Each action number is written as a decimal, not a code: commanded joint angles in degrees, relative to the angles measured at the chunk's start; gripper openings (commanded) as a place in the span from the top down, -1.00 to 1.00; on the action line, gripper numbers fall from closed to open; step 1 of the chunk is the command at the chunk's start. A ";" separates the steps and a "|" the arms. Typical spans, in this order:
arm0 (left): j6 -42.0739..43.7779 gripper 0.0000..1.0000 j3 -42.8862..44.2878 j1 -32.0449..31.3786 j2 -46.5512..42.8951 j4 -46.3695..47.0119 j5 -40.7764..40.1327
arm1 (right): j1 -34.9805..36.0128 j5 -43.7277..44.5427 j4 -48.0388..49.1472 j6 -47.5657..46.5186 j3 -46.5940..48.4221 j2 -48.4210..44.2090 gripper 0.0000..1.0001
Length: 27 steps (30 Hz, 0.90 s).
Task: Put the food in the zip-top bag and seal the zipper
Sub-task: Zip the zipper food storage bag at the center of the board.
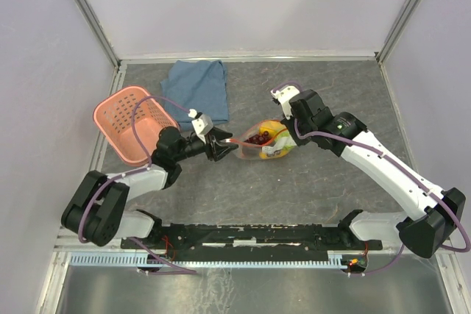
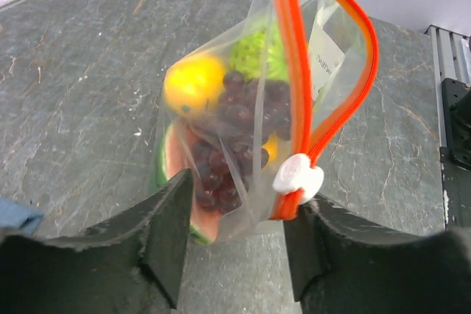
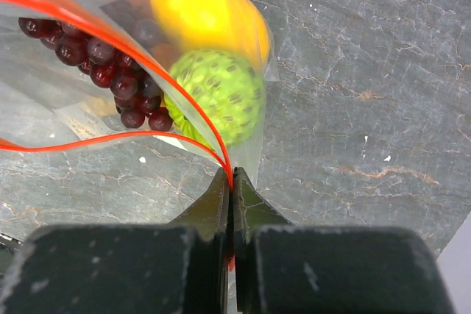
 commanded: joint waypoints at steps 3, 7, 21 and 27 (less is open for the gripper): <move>-1.43 0.36 5.77 -1.22 4.85 5.76 4.83 | -0.35 1.08 1.65 0.12 2.47 -1.50 0.97; 0.49 0.78 4.98 -1.21 3.04 2.66 3.81 | -0.57 3.00 1.46 0.02 2.05 -3.47 0.96; 4.73 0.95 7.89 -1.07 -8.15 -21.07 -2.63 | -0.84 2.75 2.08 -0.57 1.84 -7.29 0.69; 4.35 0.95 9.74 -1.22 -9.00 -24.95 -2.03 | -0.79 -8.10 4.99 -4.38 3.27 -10.86 0.24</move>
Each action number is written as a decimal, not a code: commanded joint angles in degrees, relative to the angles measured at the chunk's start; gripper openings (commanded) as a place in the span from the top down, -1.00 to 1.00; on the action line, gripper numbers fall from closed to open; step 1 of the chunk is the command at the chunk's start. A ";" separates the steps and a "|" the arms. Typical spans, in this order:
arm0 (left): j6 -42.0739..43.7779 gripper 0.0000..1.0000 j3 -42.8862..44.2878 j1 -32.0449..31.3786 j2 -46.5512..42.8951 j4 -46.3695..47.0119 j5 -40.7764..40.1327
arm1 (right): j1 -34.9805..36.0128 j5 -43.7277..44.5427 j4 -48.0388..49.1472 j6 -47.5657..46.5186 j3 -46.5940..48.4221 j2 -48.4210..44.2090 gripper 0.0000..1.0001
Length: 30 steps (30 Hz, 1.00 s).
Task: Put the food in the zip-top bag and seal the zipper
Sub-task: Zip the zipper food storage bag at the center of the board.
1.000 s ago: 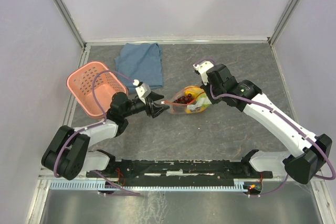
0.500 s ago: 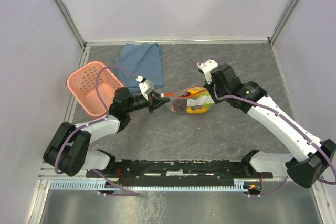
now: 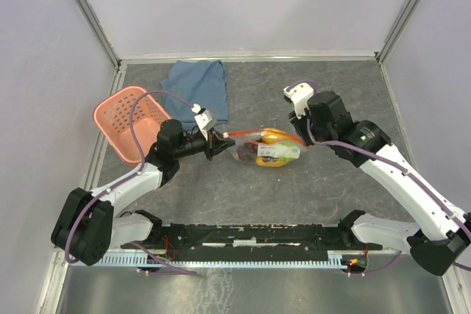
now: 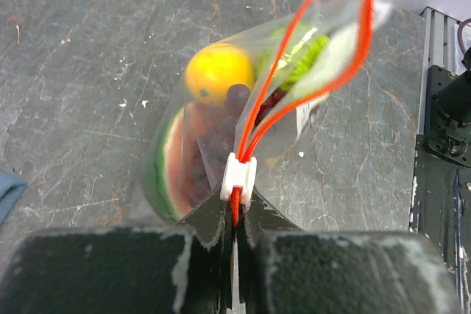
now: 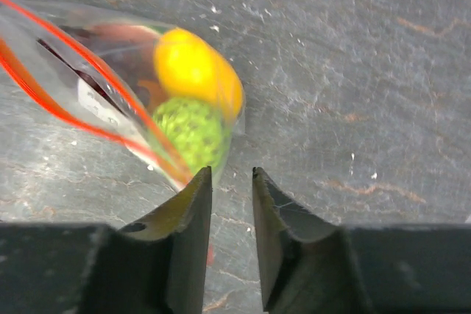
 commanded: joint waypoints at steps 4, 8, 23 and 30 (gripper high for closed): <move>1.34 0.95 3.49 0.09 -3.21 -3.41 1.05 | -0.07 -15.85 8.60 -4.90 4.06 -3.77 0.00; 0.69 0.95 4.54 0.07 -4.96 -6.01 2.33 | 0.16 -25.84 12.19 -5.18 6.28 -0.38 -0.13; -1.00 0.95 7.78 -0.23 -11.24 -12.17 6.04 | 6.99 -43.70 24.56 -17.26 9.23 10.08 -0.28; -2.08 0.95 9.58 -1.14 -11.31 -13.94 7.86 | 8.10 -50.69 24.92 -24.24 10.28 12.82 -0.27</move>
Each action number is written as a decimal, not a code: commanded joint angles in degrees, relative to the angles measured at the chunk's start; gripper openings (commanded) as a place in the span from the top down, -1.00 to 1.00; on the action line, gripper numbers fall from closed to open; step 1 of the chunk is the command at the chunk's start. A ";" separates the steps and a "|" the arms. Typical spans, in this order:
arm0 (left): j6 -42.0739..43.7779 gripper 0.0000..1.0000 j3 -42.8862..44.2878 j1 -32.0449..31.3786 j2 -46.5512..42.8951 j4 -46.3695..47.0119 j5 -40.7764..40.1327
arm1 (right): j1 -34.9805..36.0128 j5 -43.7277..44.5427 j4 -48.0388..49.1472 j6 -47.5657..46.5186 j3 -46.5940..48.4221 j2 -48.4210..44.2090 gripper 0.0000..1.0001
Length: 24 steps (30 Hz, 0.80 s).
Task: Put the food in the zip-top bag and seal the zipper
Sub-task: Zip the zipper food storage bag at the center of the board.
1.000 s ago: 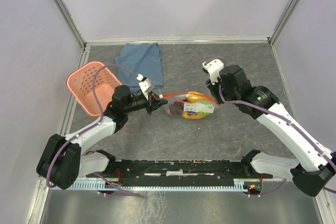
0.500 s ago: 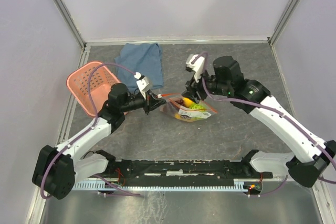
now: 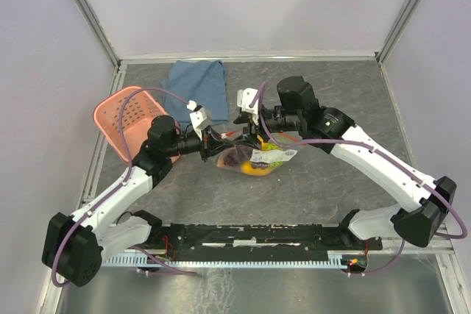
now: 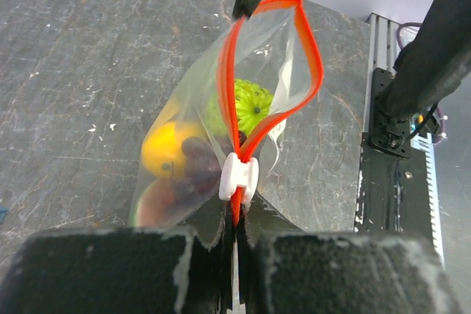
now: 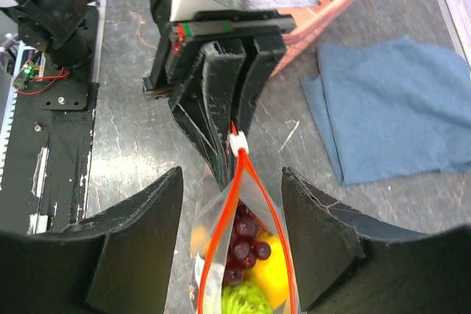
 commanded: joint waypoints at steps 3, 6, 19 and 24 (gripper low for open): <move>-1.55 0.95 3.69 -0.82 -2.34 1.04 3.61 | 0.74 -8.08 1.49 -9.37 4.69 2.94 -0.23; -1.09 0.95 3.58 -1.09 -2.66 0.75 3.45 | 0.73 -9.47 -1.49 -12.24 7.09 5.13 -0.19; 0.14 0.95 3.54 -1.21 -2.95 -0.18 2.66 | 0.65 -13.03 -10.56 -17.21 13.37 12.87 0.03; 0.34 0.95 3.44 -1.33 -3.36 -0.31 2.38 | 0.56 -12.33 -11.75 -17.37 13.50 14.08 0.23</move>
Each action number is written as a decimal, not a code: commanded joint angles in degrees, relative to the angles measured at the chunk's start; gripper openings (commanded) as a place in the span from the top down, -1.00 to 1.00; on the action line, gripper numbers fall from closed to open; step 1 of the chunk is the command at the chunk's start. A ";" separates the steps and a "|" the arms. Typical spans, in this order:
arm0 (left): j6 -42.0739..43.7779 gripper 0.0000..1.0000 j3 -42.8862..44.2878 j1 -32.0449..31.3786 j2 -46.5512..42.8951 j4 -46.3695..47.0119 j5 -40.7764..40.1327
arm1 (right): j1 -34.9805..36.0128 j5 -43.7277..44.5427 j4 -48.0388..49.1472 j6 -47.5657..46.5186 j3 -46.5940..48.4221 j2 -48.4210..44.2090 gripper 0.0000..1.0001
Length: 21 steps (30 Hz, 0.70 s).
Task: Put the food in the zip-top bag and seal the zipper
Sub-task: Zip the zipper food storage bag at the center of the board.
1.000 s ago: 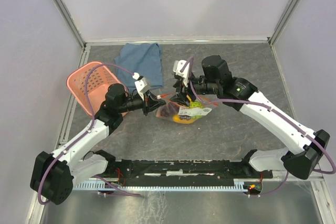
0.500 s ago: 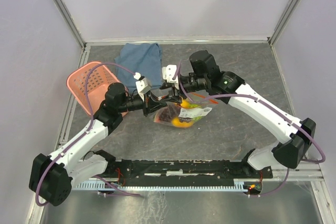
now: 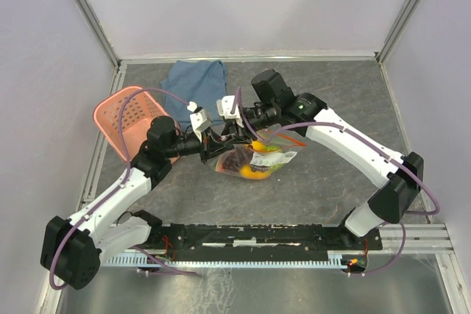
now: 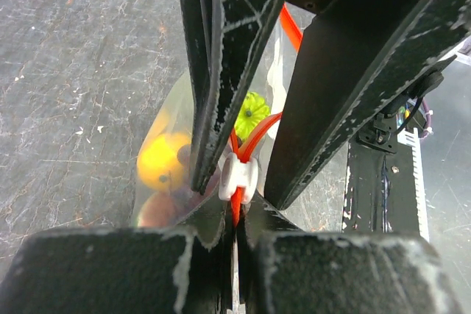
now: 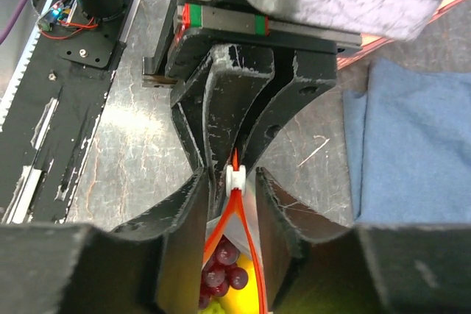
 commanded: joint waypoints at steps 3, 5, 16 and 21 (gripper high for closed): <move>0.63 0.95 2.35 -0.41 -2.37 2.13 0.45 | -0.16 -0.36 -3.99 -1.68 3.74 0.91 0.48; 0.71 0.94 2.23 -0.44 -2.56 2.14 -0.16 | -0.55 0.42 -5.32 -1.70 3.86 0.46 0.66; 0.56 0.95 1.68 -0.43 -3.66 2.14 -5.95 | -2.26 8.32 -2.40 1.56 -4.65 -7.39 0.96; -0.06 0.95 1.34 -0.29 -3.88 2.34 -9.76 | -2.64 15.44 1.14 5.45 -9.20 -11.09 0.96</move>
